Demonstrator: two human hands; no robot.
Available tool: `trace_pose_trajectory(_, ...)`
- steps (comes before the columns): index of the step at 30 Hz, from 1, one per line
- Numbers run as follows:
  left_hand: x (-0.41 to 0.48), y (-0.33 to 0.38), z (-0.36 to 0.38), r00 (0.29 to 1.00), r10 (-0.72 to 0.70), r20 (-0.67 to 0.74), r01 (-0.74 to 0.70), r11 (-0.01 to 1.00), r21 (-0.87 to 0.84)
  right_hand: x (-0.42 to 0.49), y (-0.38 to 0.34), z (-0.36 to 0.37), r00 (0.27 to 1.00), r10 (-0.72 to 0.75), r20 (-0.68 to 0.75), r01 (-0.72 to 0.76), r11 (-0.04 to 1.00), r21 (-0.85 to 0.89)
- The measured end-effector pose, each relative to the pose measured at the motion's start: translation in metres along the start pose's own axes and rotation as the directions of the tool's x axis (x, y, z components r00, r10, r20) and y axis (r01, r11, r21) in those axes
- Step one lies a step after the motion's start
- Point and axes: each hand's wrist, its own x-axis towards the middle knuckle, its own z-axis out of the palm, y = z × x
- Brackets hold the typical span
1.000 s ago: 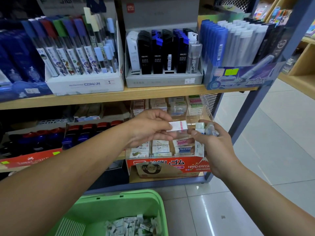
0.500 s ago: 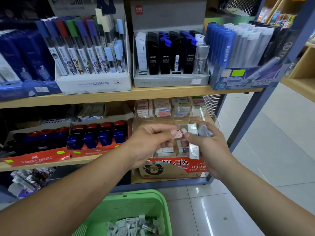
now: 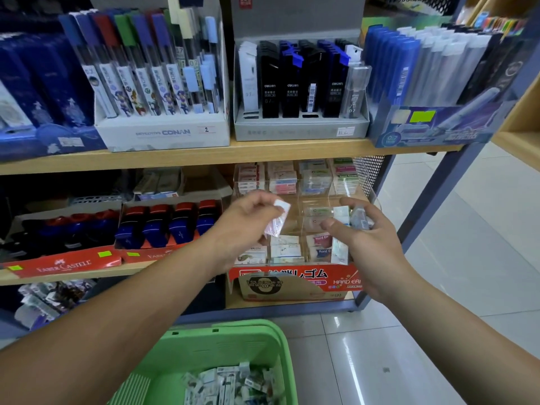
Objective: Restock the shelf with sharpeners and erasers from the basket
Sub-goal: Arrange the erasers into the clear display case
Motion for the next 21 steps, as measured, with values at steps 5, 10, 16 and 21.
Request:
trace_pose_trajectory(5, 0.002, -0.005, -0.026, 0.981, 0.001, -0.194, 0.013, 0.997, 0.070, -0.005, 0.002, 0.012, 0.998, 0.017, 0.058, -0.017, 1.000, 0.001)
trace_pose_trajectory(10, -0.003, -0.013, -0.041, 0.980, 0.074, -0.187, -0.037, 0.980, 0.194, -0.002, 0.004, 0.028, 0.995, 0.070, 0.077, -0.079, 0.991, 0.109)
trace_pose_trajectory(16, -0.009, -0.018, -0.037, 0.978, 0.122, -0.167, -0.073, 0.959, 0.273, 0.003, -0.002, 0.022, 0.966, 0.203, 0.162, -0.236, 0.948, 0.215)
trace_pose_trajectory(21, -0.004, 0.000, 0.000, 0.986, 0.155, -0.068, -0.136, 0.965, 0.225, -0.007, -0.020, -0.011, 0.980, 0.143, 0.142, -0.157, 0.983, 0.094)
